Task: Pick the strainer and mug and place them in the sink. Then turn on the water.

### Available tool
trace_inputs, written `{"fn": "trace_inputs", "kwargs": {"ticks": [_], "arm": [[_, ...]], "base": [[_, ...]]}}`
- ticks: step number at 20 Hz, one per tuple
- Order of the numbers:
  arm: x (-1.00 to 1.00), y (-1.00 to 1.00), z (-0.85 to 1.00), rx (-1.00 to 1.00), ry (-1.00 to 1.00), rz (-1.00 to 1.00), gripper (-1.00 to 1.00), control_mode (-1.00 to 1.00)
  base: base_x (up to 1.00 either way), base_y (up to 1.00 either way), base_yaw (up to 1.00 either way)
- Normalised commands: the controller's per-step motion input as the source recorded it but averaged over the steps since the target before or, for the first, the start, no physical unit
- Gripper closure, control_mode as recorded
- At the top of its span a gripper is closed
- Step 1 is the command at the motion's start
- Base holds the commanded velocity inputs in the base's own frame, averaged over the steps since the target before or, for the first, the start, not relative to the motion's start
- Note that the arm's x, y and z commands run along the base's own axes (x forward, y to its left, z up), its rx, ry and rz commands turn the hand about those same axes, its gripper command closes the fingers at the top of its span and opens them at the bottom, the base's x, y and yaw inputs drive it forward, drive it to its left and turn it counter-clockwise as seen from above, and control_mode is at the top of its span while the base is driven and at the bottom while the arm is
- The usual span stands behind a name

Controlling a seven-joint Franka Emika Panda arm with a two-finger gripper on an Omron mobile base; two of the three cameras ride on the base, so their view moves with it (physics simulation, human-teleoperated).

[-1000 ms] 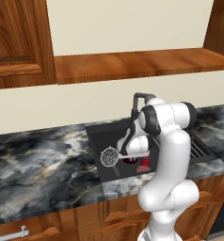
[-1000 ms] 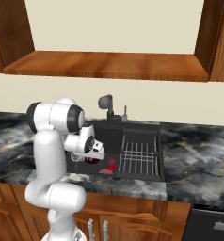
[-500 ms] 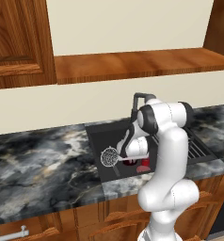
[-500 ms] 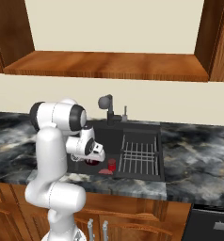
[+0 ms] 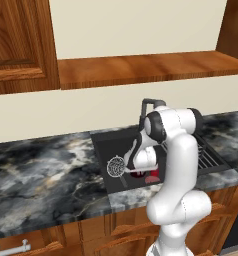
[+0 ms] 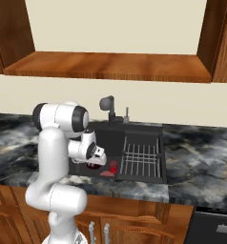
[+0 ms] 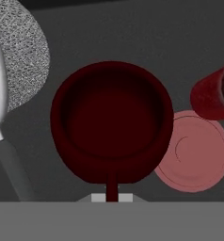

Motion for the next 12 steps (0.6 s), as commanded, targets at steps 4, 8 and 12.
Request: {"fn": "trace_inputs", "kwargs": {"ticks": [4, 8, 12], "arm": [[0.01, 0.0, -0.13, 0.0, 0.0, 0.0, 1.0, -1.0], [0.0, 0.0, -0.14, 0.0, 0.0, 0.0, 1.0, -1.0], [0.0, 0.0, -0.11, 0.0, 0.0, 0.0, 1.0, -1.0]], "base": [[0.0, 0.0, 0.0], [0.0, 0.0, 0.0], [0.0, 0.0, 0.0]]}}
